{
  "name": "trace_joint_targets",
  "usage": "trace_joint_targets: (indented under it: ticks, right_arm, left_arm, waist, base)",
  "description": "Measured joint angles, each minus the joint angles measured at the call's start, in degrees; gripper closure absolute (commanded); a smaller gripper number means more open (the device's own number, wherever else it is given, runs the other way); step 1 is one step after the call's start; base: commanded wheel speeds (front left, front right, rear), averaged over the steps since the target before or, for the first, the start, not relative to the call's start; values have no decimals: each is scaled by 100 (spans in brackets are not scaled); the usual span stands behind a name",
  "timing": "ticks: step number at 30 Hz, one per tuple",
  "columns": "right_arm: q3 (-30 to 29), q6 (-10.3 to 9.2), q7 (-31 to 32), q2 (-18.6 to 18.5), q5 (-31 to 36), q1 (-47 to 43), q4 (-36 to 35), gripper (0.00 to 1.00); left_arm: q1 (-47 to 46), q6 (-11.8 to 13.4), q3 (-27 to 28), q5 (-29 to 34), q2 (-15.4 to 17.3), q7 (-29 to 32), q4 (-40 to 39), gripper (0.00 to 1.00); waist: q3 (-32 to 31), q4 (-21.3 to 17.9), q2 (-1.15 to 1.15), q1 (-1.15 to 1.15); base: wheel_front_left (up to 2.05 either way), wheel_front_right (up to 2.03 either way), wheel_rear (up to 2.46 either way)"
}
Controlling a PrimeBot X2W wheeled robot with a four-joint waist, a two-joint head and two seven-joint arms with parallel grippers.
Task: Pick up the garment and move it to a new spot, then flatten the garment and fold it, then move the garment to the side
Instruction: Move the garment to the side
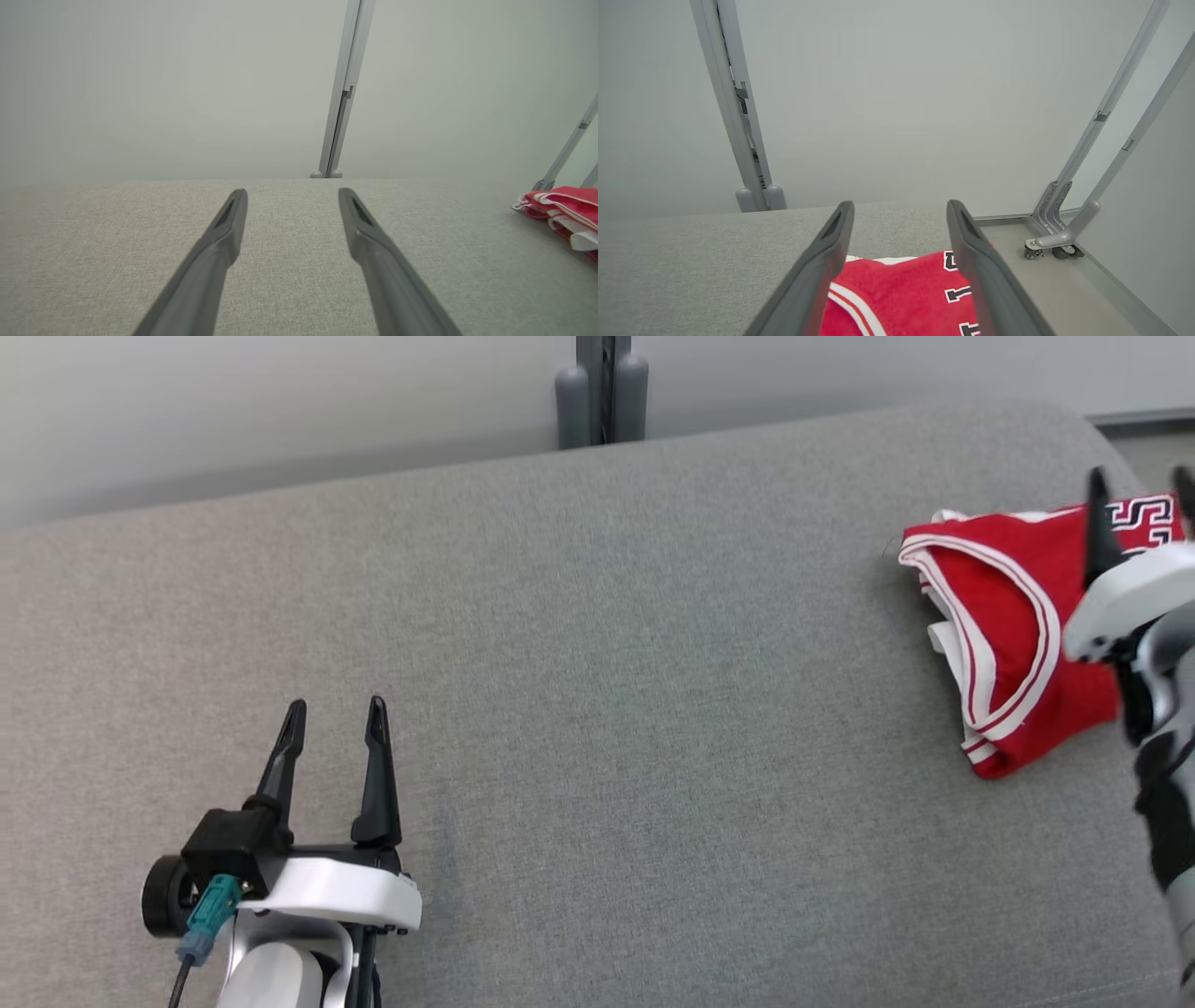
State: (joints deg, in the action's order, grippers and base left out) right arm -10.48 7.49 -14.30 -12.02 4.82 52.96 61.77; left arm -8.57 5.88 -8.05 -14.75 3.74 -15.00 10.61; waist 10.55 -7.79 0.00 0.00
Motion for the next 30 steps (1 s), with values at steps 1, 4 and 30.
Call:
trace_joint_targets:
  ticks: [1,4,30]
  right_arm:
    - [0,0,0,0,0,0,0,0]
    - [439,0,-42,112,-486,-403,-455,0]
    - [896,0,370,915,-1463,-5342,-5993,0]
  left_arm:
    - [0,0,0,0,0,0,0,0]
    - [55,22,4,-102,-16,1,89,0]
    - [815,269,-439,224,130,120,90,0]
  waist:
    - [0,0,0,0]
    - [-198,26,0,0]
    - [-1000,944,0,0]
  base:
    - [0,0,0]
    - [0,0,0]
    - [0,0,0]
